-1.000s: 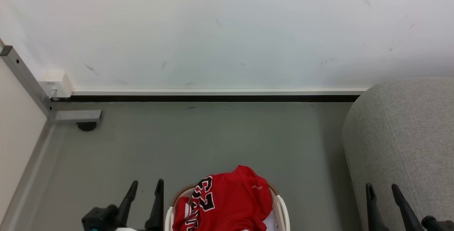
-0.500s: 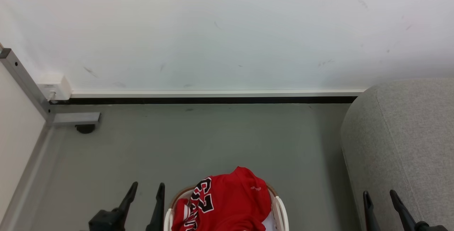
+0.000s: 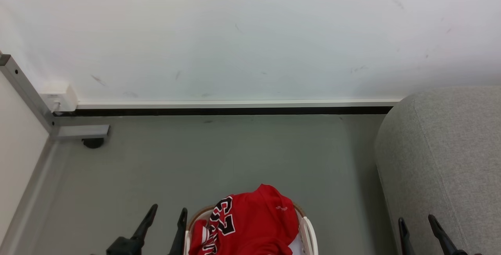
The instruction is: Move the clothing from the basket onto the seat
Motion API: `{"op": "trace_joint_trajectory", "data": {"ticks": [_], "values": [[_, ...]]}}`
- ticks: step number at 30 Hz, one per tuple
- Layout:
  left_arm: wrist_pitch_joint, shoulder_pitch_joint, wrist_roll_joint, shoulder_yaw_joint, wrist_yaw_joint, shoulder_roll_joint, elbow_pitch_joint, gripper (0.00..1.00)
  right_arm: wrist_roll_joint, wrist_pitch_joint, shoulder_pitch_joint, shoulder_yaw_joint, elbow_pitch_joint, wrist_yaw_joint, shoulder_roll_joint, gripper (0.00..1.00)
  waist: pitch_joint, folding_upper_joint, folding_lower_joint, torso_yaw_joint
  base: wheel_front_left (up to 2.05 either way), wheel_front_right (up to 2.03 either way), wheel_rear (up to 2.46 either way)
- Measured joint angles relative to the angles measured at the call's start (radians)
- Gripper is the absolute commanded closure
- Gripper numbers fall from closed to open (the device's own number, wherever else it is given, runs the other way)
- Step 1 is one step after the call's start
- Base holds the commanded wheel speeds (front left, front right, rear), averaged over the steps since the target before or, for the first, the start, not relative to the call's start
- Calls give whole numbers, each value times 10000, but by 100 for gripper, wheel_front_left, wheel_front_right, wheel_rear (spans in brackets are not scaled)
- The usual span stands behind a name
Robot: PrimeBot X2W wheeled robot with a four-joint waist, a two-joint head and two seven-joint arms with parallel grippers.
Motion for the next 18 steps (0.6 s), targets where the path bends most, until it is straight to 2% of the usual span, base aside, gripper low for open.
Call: {"op": "trace_joint_trajectory", "data": {"ticks": [18], "values": [[-73, 33, 161, 303, -84, -58, 44, 0, 125, -59, -21, 105, 2, 0, 12, 0, 80, 0, 0, -122, 0, 0, 0]]}}
